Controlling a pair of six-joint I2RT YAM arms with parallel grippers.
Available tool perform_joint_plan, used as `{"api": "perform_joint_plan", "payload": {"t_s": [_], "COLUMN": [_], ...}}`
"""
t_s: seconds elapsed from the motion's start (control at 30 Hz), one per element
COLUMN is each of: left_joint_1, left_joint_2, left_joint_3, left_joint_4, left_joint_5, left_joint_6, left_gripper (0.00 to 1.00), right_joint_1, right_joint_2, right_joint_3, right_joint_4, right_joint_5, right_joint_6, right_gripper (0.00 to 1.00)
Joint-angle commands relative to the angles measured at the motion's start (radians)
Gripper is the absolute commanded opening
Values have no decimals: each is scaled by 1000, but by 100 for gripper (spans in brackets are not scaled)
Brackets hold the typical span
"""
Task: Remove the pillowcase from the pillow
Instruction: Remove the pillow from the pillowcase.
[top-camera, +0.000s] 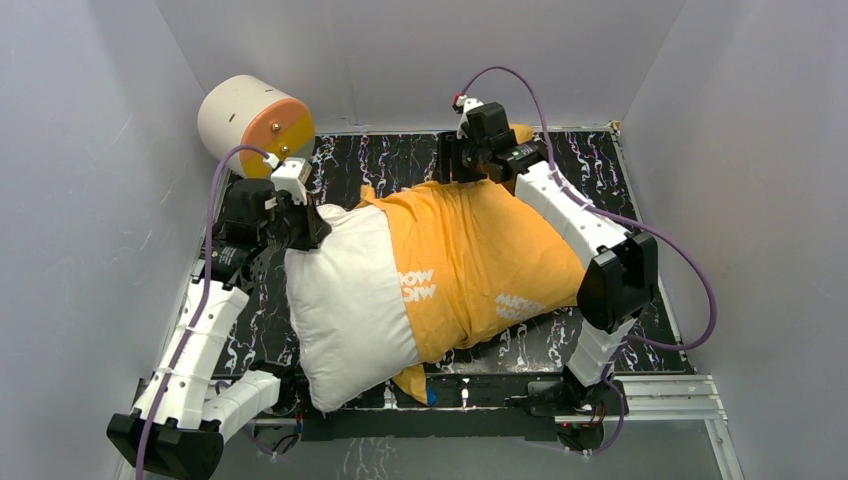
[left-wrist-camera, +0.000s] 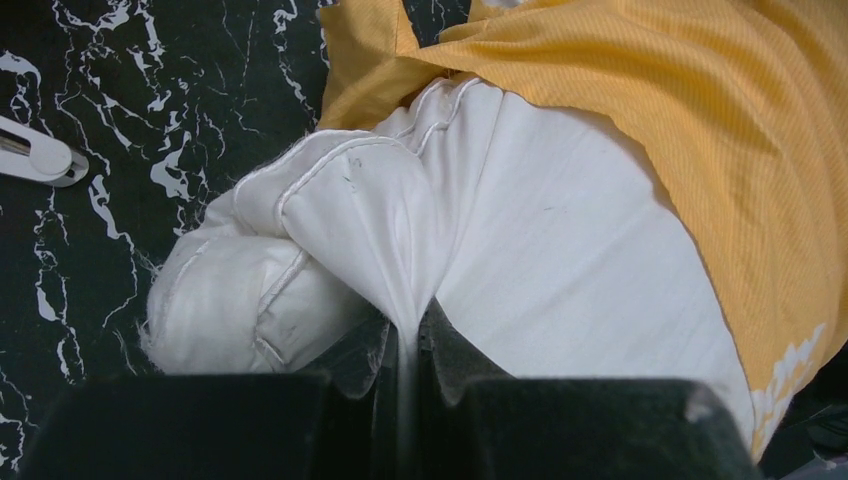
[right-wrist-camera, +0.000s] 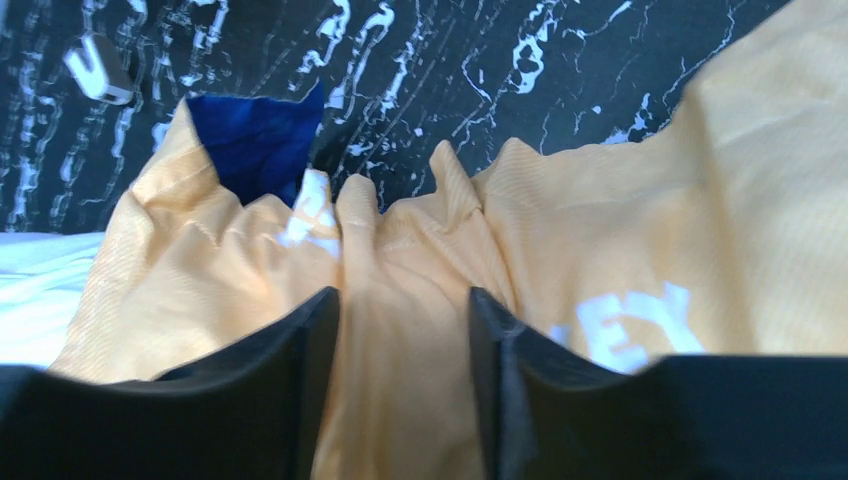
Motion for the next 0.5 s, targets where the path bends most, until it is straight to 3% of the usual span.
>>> {"api": "perform_joint_plan", "payload": {"t_s": [0.0,0.1,0.3,0.33,0.4,0.47], "left_joint_1": [22,22,22,22,22,22], "left_joint_2": [-45,-42,-52,-54,-58,-61], "left_joint_3": [20,13,5,6,7,7], "left_joint_4": [-11,-10,-9,-10,-15,-22], "left_joint_5": [-27,-30,-35,-40,-56,-79], "left_joint_6": [31,28,15,15,10,4], "left_gripper": [0,0,0,0,0,0], "right_joint_1": [33,102,209,219,224,214], "right_joint_2": [-62,-24,110,128,147,133], "right_joint_3": [67,91,125,124,115,76], "right_joint_4": [44,24,-81,-102,-127,-121], "right_joint_5": [-121,-115,-78,-19,128,330], "right_joint_6": [-2,-32,-116,-125,-132,-122], "right_gripper": [73,87,92,88,63,47]}}
